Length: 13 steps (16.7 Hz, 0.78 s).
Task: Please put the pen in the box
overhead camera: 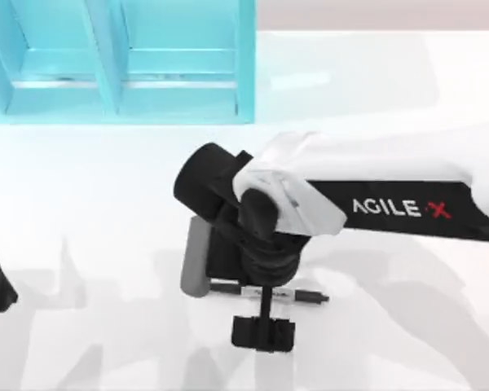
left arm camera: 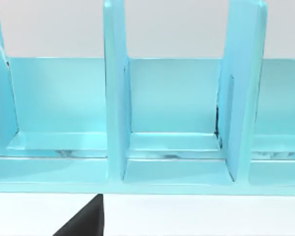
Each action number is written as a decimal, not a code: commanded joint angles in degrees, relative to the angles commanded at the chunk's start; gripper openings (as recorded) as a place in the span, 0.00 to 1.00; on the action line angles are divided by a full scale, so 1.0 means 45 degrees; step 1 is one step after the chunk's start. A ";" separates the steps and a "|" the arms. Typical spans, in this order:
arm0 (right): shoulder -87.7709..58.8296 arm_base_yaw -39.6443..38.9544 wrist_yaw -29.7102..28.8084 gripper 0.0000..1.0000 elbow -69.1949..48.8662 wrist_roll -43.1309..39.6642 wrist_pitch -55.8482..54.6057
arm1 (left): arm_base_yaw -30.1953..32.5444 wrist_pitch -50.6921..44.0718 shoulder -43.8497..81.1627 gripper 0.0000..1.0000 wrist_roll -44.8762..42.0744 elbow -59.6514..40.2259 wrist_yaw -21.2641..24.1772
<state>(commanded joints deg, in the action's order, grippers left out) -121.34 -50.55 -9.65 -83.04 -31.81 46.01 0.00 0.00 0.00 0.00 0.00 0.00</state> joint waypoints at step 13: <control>-0.0882 0.0193 0.0008 0.62 0.0722 -0.0192 -0.1553 | 0.0000 0.0000 0.0000 1.00 0.0000 0.0000 0.0000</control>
<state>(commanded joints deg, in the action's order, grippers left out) -125.31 -49.68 -9.61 -79.80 -32.67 39.02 0.00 0.00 0.00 0.00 0.00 0.00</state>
